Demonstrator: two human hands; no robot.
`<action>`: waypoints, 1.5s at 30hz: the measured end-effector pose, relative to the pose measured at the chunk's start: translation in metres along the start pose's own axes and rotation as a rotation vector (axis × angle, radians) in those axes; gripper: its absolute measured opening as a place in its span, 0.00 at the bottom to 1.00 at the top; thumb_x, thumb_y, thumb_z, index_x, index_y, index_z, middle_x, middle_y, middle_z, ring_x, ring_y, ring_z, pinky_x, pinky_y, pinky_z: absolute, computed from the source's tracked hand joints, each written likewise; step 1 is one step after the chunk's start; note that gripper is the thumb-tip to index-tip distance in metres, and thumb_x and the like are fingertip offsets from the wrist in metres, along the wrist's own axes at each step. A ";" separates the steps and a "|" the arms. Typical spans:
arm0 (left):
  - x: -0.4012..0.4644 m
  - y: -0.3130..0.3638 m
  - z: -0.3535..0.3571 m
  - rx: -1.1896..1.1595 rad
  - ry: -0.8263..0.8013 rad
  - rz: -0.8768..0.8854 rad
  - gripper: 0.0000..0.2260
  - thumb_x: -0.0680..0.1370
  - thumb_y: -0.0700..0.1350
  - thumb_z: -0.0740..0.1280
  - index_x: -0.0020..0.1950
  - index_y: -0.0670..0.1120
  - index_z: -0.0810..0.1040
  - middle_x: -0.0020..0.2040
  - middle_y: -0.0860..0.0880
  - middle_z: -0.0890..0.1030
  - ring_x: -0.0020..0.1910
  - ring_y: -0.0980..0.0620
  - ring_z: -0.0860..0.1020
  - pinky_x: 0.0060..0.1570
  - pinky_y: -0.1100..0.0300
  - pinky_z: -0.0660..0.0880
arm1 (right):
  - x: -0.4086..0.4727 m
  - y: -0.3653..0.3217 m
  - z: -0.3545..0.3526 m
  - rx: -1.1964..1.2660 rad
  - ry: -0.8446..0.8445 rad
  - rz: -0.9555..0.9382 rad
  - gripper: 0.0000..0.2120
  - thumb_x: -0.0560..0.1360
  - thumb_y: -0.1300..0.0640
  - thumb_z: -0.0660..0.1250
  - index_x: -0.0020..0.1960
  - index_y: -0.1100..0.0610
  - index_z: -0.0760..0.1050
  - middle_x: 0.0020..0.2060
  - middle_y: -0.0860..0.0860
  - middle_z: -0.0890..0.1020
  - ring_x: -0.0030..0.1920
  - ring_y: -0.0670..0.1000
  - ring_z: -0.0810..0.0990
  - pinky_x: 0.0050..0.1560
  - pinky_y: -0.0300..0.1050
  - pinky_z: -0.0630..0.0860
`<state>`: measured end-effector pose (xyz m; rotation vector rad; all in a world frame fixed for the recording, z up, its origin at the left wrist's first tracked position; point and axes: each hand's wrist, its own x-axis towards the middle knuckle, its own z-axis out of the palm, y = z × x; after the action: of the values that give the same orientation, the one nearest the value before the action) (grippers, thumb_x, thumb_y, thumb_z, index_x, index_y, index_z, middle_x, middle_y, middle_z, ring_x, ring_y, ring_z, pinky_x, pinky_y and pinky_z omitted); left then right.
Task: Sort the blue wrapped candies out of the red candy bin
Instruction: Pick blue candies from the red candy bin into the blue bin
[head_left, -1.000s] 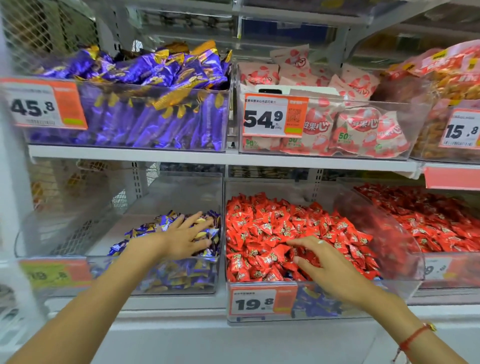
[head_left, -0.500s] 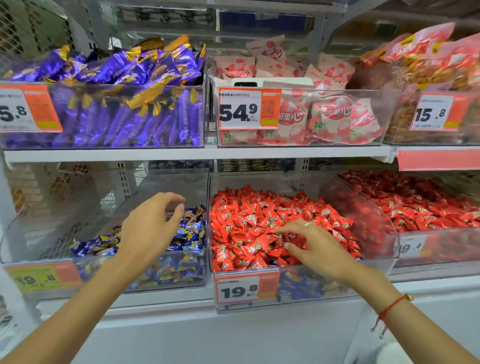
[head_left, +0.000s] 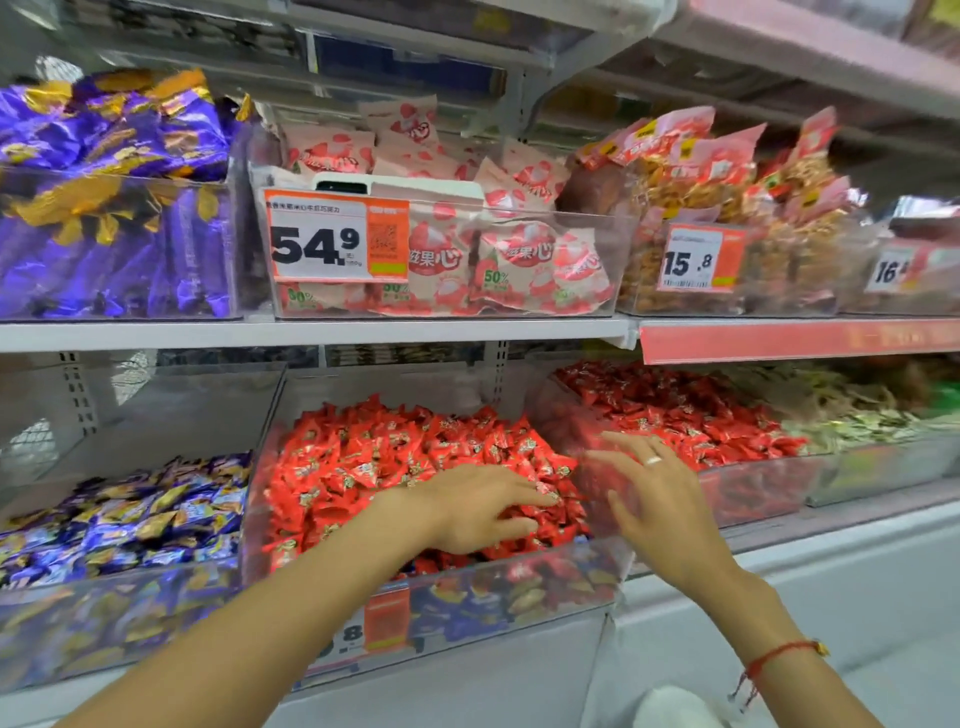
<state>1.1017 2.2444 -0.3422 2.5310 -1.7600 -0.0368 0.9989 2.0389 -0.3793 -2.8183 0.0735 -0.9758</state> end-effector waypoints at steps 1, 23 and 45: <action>0.014 0.002 0.008 0.027 -0.038 0.039 0.22 0.83 0.53 0.58 0.76 0.53 0.63 0.76 0.50 0.64 0.74 0.51 0.60 0.71 0.57 0.57 | -0.002 0.002 0.001 0.030 -0.010 -0.012 0.24 0.69 0.70 0.67 0.61 0.51 0.78 0.66 0.49 0.74 0.64 0.56 0.73 0.63 0.53 0.72; 0.044 0.007 0.001 -0.198 -0.001 -0.068 0.11 0.79 0.55 0.66 0.57 0.53 0.82 0.55 0.55 0.83 0.53 0.55 0.79 0.53 0.57 0.74 | -0.006 -0.008 -0.006 0.080 -0.074 0.071 0.18 0.76 0.64 0.61 0.60 0.48 0.77 0.73 0.42 0.62 0.67 0.49 0.65 0.41 0.43 0.73; 0.021 0.031 0.003 -0.906 0.650 -0.182 0.09 0.71 0.49 0.76 0.48 0.49 0.82 0.41 0.53 0.85 0.39 0.56 0.84 0.45 0.59 0.81 | 0.008 -0.038 -0.027 0.624 0.063 0.363 0.09 0.73 0.44 0.70 0.45 0.48 0.84 0.35 0.46 0.82 0.35 0.41 0.76 0.39 0.36 0.72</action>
<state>1.0800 2.2135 -0.3427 1.7347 -0.9391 -0.0110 0.9886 2.0721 -0.3475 -2.1121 0.2335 -0.8217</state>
